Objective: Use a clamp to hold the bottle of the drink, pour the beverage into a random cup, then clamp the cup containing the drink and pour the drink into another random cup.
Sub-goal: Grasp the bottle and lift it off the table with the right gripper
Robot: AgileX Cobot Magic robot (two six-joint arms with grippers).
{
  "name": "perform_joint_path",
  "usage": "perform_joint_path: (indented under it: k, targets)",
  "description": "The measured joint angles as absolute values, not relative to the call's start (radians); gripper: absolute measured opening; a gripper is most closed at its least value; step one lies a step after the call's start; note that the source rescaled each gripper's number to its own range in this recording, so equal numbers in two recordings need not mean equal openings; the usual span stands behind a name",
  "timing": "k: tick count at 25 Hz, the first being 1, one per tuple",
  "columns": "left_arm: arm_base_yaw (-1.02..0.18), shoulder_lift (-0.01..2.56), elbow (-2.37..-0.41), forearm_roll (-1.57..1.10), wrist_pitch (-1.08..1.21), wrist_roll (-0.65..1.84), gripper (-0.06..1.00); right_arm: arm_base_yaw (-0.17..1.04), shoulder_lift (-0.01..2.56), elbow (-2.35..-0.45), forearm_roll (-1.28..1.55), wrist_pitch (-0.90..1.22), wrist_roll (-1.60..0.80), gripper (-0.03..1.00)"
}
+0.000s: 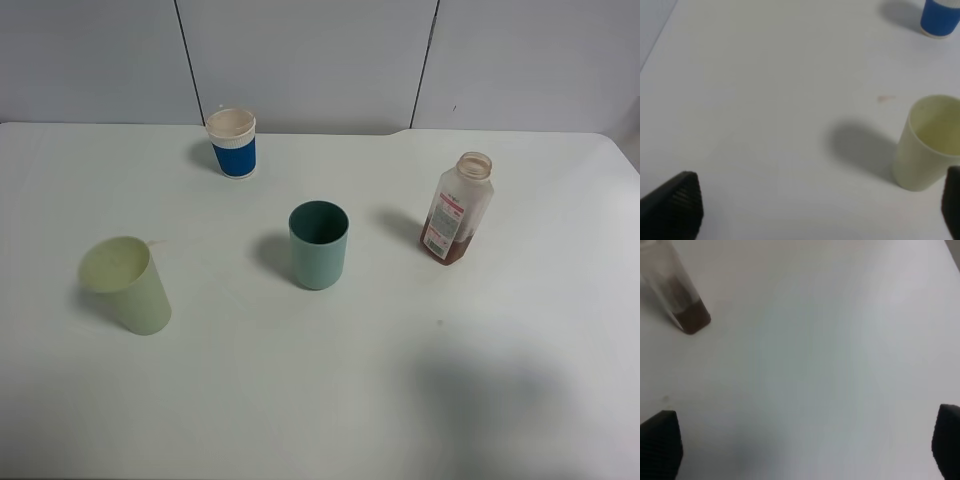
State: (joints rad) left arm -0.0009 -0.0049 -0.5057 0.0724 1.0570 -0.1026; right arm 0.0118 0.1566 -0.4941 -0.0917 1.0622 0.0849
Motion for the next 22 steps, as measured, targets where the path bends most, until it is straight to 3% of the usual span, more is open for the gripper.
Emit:
perform_joint_path:
  k: [6,14,22]
  targets:
    - [-0.001,-0.005,-0.506,0.072,1.057,-0.103,0.88,0.012,0.259,-0.497,-0.140,1.053,0.106,1.00]
    - [-0.001,-0.005,-0.506,0.072,1.057,-0.103,0.88,0.012,0.376,-0.516,-0.185,0.798,0.107,1.00]
    - [-0.001,-0.005,-0.506,0.072,1.057,-0.103,0.88,0.012,0.573,-0.516,-0.186,0.690,0.022,1.00]
